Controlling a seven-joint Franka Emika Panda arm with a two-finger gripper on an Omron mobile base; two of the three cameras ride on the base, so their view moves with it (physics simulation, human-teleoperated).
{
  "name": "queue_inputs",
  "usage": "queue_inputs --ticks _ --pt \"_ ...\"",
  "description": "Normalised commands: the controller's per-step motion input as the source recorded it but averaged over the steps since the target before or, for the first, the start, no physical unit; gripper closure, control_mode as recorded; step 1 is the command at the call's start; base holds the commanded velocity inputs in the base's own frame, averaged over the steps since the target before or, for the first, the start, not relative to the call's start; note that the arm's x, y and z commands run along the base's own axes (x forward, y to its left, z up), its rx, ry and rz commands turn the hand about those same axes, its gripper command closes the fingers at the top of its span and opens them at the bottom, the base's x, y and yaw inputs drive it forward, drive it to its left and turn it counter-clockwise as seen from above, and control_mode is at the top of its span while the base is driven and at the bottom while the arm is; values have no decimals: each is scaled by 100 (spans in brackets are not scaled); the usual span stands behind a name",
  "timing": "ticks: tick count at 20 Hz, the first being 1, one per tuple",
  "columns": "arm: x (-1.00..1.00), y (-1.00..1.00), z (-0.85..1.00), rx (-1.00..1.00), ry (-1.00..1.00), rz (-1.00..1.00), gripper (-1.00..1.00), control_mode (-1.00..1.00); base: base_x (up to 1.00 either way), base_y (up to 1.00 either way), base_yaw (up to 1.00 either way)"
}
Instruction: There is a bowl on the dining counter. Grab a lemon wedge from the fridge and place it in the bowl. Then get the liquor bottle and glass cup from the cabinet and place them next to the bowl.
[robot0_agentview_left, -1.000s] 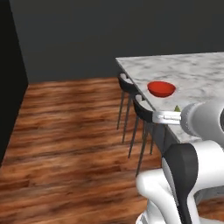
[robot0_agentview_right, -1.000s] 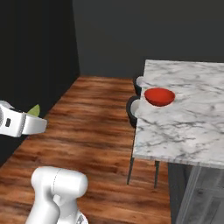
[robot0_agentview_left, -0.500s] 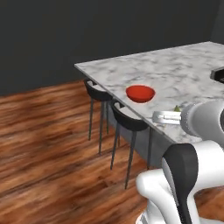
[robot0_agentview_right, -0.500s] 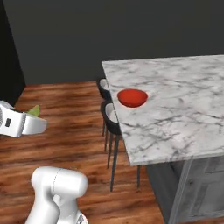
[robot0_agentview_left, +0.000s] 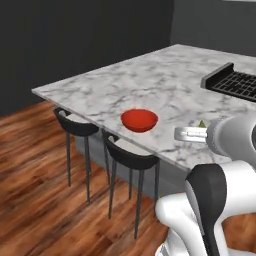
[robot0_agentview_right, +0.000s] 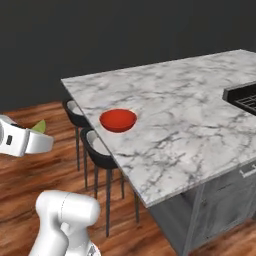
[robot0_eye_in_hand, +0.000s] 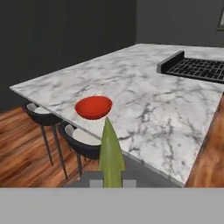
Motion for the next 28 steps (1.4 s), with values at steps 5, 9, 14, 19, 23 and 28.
queue_inputs --ticks 5,9,14,19,23,28 --pt "0 0 0 0 0 0 100 100 44 60 -54" --pt "0 0 0 0 0 0 100 100 29 65 -53" --pt "0 0 0 0 0 0 100 100 17 70 -51" --pt "0 0 0 0 0 0 100 100 20 71 -50" --pt "0 0 0 0 0 0 100 100 25 76 -47" --pt "0 0 0 0 0 0 100 100 31 81 -39"
